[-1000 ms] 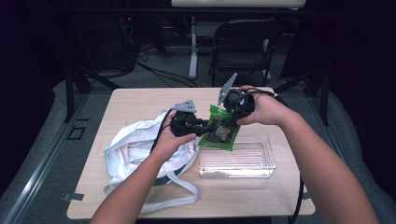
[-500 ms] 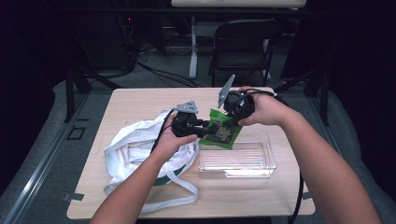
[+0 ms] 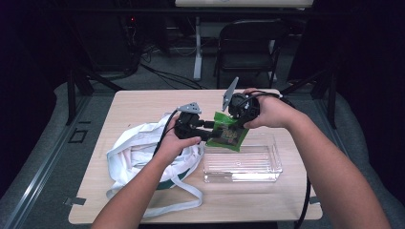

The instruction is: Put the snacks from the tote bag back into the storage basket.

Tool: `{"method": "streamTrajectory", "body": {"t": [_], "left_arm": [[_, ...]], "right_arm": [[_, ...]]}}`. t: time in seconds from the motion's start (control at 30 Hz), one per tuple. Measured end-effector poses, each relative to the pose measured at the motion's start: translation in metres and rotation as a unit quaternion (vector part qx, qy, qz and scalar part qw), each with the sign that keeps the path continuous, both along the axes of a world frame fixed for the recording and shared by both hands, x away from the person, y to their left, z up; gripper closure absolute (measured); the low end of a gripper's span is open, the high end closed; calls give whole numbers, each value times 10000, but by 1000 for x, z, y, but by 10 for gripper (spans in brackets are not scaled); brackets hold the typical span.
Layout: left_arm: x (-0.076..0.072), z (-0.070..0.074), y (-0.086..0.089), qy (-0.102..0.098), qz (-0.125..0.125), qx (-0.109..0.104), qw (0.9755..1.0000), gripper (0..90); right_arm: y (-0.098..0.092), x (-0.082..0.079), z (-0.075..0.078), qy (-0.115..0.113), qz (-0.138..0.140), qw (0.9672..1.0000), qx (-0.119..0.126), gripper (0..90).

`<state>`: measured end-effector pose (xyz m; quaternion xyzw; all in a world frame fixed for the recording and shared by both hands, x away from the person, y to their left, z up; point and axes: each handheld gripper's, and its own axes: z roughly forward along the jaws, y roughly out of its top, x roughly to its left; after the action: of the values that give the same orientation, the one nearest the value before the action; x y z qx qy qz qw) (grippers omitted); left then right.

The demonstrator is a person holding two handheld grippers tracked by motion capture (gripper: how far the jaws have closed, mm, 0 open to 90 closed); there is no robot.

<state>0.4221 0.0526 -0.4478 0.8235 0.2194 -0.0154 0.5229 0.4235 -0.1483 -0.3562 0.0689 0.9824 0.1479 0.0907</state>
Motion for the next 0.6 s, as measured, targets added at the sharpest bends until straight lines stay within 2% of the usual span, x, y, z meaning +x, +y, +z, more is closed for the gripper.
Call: {"method": "streamTrajectory", "body": {"t": [0.6], "left_arm": [[-3, 5, 19, -35, 225, 124, 9997, 446]], "right_arm": [[3, 6, -8, -126, -4, 9996, -256, 737]]}}
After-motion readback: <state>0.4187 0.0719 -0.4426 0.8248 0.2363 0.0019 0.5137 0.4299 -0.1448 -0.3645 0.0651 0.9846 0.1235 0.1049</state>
